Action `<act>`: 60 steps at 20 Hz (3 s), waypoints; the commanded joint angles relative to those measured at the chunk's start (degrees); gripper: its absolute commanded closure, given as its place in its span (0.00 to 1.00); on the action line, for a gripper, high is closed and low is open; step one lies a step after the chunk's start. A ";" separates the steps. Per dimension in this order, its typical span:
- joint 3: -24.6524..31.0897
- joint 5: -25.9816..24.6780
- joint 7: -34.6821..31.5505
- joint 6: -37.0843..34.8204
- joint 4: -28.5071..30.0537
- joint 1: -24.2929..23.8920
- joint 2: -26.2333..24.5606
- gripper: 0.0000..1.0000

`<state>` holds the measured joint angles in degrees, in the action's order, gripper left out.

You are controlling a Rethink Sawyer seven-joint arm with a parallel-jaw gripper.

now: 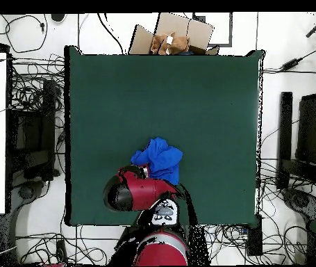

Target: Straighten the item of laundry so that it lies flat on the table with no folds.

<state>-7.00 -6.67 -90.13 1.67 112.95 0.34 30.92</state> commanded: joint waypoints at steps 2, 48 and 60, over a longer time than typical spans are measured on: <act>0.71 1.48 -10.81 2.88 -3.04 -0.78 -1.14 0.00; -0.76 6.74 -9.63 -4.25 -8.90 1.53 -0.86 1.00; 7.09 2.55 -7.71 0.24 -10.26 -7.40 -6.69 1.00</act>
<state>-6.65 -2.62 -90.13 1.73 105.18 -3.49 28.60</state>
